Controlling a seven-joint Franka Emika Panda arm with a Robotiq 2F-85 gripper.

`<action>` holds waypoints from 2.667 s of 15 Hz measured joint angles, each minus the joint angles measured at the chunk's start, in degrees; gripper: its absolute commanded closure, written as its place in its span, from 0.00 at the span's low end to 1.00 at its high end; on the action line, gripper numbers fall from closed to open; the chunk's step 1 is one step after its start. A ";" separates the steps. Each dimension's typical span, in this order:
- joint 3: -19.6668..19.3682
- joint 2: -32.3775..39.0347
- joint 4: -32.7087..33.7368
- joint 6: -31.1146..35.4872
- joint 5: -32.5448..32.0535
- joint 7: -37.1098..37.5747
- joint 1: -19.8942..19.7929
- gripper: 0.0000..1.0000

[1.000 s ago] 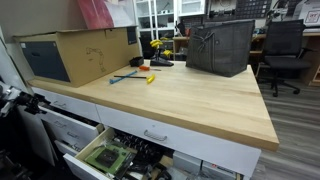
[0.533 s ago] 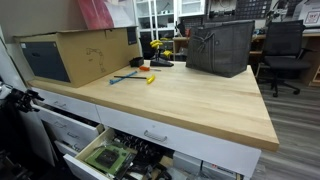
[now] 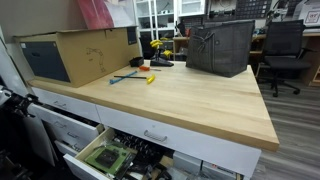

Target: Open the second drawer to the left

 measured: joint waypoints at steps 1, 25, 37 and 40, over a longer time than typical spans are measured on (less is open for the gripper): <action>1.43 0.02 0.95 0.00 0.04 1.06 -1.68 0.00; 21.95 5.87 24.03 3.70 -2.81 7.61 -29.61 0.00; 33.52 7.56 25.39 10.50 -2.62 6.73 -36.88 0.00; 39.68 6.70 25.43 12.09 -2.66 4.21 -39.41 0.00</action>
